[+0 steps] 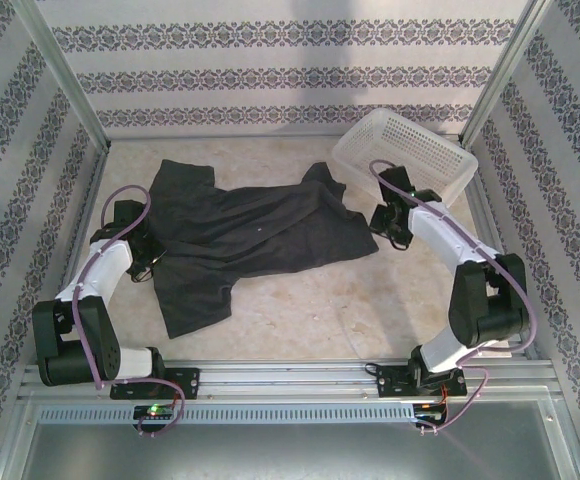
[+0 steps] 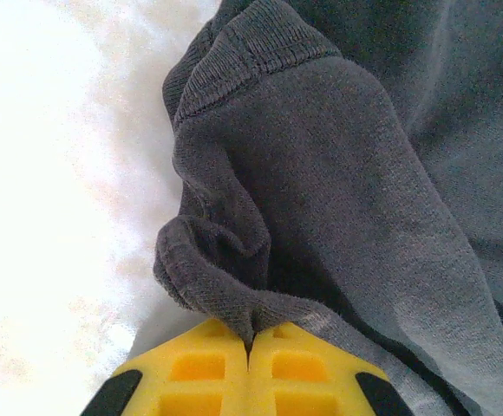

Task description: Fold and stack the t-shirts

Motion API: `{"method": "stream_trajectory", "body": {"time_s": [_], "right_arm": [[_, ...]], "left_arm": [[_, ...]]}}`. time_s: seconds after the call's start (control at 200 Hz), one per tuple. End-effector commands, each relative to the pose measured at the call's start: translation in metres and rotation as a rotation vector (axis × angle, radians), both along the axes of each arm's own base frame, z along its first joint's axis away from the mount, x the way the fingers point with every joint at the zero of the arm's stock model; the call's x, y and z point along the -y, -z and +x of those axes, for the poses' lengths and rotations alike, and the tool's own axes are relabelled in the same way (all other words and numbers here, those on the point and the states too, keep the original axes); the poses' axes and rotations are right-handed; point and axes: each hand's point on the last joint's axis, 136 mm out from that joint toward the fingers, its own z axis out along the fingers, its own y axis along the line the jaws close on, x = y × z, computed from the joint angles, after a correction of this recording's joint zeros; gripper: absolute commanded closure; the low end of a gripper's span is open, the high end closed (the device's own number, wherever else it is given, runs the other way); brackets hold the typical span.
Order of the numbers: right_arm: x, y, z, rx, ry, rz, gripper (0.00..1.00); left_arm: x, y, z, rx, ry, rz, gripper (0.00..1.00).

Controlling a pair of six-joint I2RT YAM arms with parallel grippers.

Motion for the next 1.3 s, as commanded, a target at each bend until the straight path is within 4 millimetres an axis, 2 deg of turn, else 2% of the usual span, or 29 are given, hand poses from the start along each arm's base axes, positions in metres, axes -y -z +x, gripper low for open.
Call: {"method": "stream_trajectory", "body": {"time_s": [0.0,0.105,0.23,0.345,0.465,0.625,0.769,0.859,0.914,0.999,1.104,1.209,1.299], "right_arm": [[-0.009,0.04,-0.001,-0.05,0.058,0.079,0.49],[-0.011,0.056,0.004,-0.091,0.063,0.087,0.48],[-0.016,0.064,0.011,-0.118,0.059,0.088,0.49],[-0.015,0.074,0.006,-0.164,0.074,0.073,0.55],[-0.018,0.073,0.011,-0.164,0.059,0.044,0.59],[-0.028,0.076,0.021,-0.205,0.023,0.067,0.75],[-0.034,0.076,0.019,-0.244,0.004,0.075,0.86],[-0.034,0.073,0.018,-0.225,0.015,0.08,1.0],[-0.034,0.067,0.022,-0.187,0.013,0.086,1.0],[-0.046,0.046,0.042,-0.089,-0.056,0.087,1.0],[-0.078,0.015,0.081,0.027,-0.228,0.088,1.0],[-0.099,-0.001,0.116,0.061,-0.346,0.028,1.0],[-0.106,-0.014,0.146,0.112,-0.375,-0.012,1.0]], "left_arm": [[-0.007,-0.006,0.004,0.014,-0.007,0.014,1.0],[-0.005,-0.005,0.007,0.018,-0.01,0.001,1.0],[-0.004,-0.004,0.008,0.019,-0.012,-0.007,1.0],[-0.003,-0.003,0.008,0.018,-0.01,-0.01,1.0],[-0.004,-0.003,0.009,0.019,-0.013,-0.009,1.0],[-0.004,-0.003,0.01,0.02,-0.011,-0.009,1.0],[-0.004,-0.004,0.012,0.026,-0.017,-0.013,1.0],[-0.004,-0.005,0.013,0.029,-0.018,-0.013,1.0],[-0.004,-0.005,0.013,0.03,-0.019,-0.012,1.0],[-0.006,-0.006,0.013,0.029,-0.02,-0.005,1.0],[-0.006,-0.006,0.013,0.03,-0.027,-0.006,1.0],[-0.003,-0.002,0.015,0.029,-0.039,-0.033,1.0],[0.0,0.002,0.017,0.032,-0.049,-0.058,1.0]]}}
